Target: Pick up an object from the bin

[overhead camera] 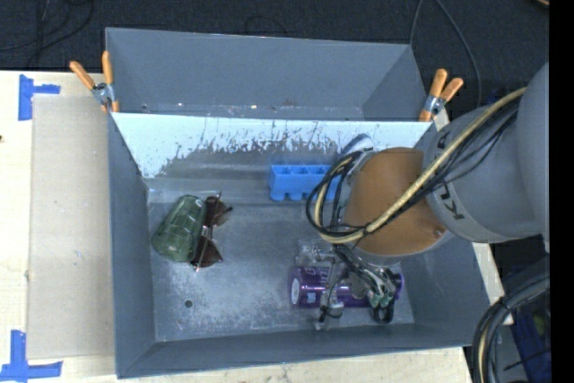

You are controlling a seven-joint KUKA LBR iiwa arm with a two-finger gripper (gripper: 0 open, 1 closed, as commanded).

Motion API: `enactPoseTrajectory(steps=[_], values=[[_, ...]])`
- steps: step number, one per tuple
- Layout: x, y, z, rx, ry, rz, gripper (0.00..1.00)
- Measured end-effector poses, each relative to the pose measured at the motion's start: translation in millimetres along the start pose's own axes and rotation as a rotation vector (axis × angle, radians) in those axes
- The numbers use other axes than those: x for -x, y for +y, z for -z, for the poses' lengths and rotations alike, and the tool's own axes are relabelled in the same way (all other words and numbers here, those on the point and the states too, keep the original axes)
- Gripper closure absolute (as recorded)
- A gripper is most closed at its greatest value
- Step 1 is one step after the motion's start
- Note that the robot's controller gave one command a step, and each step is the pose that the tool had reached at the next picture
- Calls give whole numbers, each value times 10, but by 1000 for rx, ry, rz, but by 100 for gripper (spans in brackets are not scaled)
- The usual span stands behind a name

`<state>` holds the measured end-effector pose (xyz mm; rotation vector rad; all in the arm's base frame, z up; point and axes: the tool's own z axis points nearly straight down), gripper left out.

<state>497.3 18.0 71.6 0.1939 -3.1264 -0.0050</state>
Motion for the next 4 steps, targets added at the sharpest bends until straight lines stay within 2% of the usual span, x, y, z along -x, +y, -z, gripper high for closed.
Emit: enactPoseTrajectory(steps=[1,3,4], values=[[-100,-39,32,0,5,88,100],[-110,-33,30,1,5,85,100],[-41,-180,598,2,7,355,100]])
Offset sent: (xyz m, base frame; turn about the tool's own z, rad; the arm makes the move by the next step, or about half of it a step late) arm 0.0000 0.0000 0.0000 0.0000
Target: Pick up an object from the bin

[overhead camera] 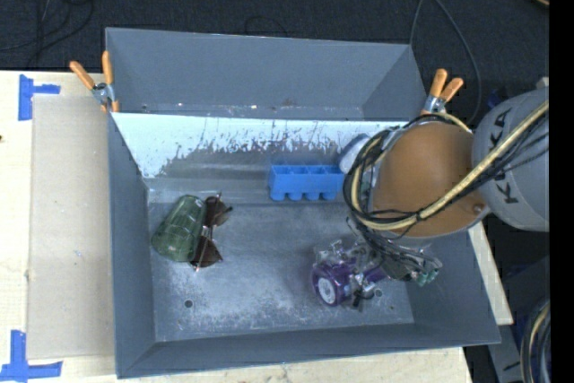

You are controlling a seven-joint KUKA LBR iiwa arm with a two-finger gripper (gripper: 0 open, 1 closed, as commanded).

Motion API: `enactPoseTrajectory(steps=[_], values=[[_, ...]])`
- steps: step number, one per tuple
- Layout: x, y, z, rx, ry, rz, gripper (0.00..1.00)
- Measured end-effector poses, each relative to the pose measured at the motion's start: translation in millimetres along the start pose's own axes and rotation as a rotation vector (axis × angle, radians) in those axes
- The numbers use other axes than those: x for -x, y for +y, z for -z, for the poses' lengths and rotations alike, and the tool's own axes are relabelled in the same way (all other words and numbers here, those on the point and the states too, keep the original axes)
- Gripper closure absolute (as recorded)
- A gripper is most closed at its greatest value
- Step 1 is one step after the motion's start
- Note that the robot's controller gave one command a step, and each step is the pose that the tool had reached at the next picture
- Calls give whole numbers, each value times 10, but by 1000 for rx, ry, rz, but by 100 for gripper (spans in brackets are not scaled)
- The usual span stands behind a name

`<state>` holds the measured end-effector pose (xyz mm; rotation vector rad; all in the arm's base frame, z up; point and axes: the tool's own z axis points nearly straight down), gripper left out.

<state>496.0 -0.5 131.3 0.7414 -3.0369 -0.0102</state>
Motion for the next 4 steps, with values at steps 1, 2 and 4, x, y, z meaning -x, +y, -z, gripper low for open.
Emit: enactPoseTrajectory(steps=[1,2,4], values=[[-34,68,-289,3,5,-78,100],[-9,54,268,2,4,-222,100],[97,98,851,8,8,24,100]])
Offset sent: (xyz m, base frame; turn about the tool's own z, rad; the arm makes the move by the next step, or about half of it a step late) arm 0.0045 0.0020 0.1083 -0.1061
